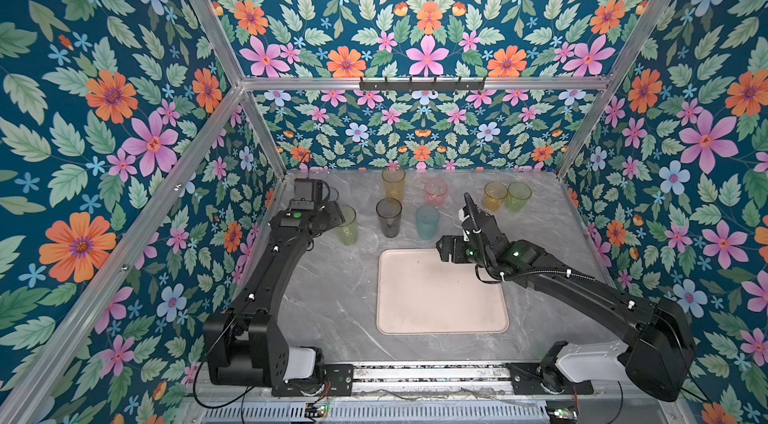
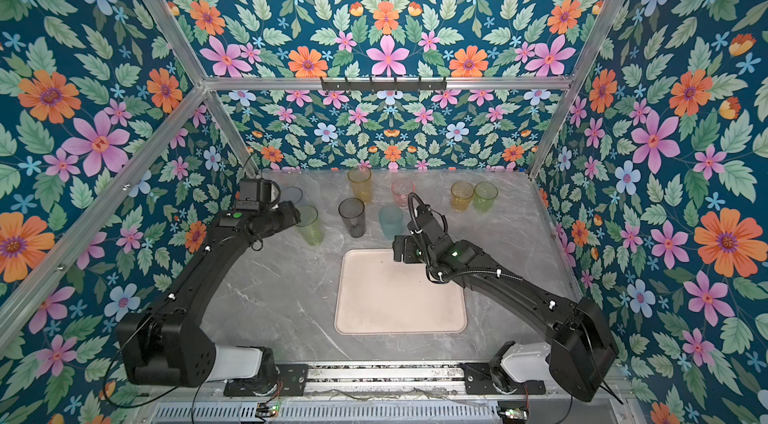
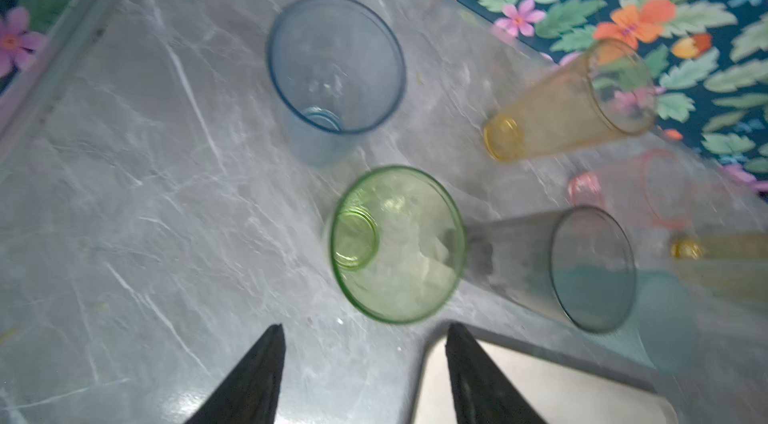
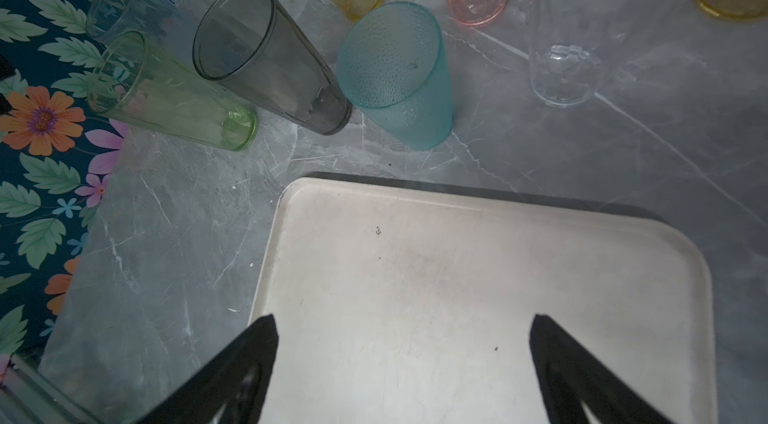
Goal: Place the glasses into the tray
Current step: 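Move the left gripper to the pale blue glass while the right nears the yellow glass, then lower the left gripper onto the pale blue glass rim and close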
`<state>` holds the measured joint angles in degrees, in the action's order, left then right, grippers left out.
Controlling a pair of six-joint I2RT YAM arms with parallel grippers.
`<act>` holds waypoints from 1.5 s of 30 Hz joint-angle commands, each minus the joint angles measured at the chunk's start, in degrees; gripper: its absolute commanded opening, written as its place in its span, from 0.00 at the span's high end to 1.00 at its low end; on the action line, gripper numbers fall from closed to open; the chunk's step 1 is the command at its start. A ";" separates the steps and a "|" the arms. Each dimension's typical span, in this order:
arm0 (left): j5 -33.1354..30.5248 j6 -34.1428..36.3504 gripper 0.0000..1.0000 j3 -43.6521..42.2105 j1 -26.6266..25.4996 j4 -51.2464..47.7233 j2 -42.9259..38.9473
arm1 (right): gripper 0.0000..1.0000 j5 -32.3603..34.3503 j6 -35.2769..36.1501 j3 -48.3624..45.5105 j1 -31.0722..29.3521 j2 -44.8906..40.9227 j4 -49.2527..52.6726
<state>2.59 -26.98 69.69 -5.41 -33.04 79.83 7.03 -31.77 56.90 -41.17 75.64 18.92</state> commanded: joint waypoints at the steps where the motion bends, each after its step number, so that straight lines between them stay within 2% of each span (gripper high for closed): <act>1: -2.65 -0.36 0.35 2.96 2.71 -0.46 2.86 | 0.04 2.13 7.54 -2.11 0.74 -0.39 -6.35; 5: -4.38 -0.28 0.35 7.56 5.20 -1.36 7.10 | 0.03 3.00 12.71 -3.10 2.05 1.18 -6.86; 11: -5.22 0.70 0.34 13.64 5.60 -3.71 12.69 | 0.03 -2.62 12.56 -6.96 7.42 -0.53 -8.76; 15: -4.94 1.14 0.33 15.27 5.59 -3.84 14.98 | 0.03 -6.69 9.80 -10.44 11.77 -1.41 -11.77; 18: -6.22 1.84 0.32 17.63 5.59 -5.05 17.42 | 0.03 -4.48 10.21 -12.57 12.35 -1.99 -13.88; 23: -6.44 2.80 0.33 22.12 5.56 -6.50 22.60 | 0.02 -8.34 8.93 -14.80 15.00 -1.21 -18.19; 33: -7.34 3.22 0.39 26.72 5.59 -8.79 28.48 | 0.01 -3.09 9.99 -16.24 15.13 -1.54 -19.56; 45: -7.54 4.39 0.61 29.18 5.59 -9.85 32.39 | 0.01 -1.38 8.84 -17.20 15.15 -2.52 -19.55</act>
<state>-4.51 -23.64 97.93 0.10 -41.54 111.66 4.71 -22.37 39.75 -26.02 73.32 0.67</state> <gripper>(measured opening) 0.396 0.987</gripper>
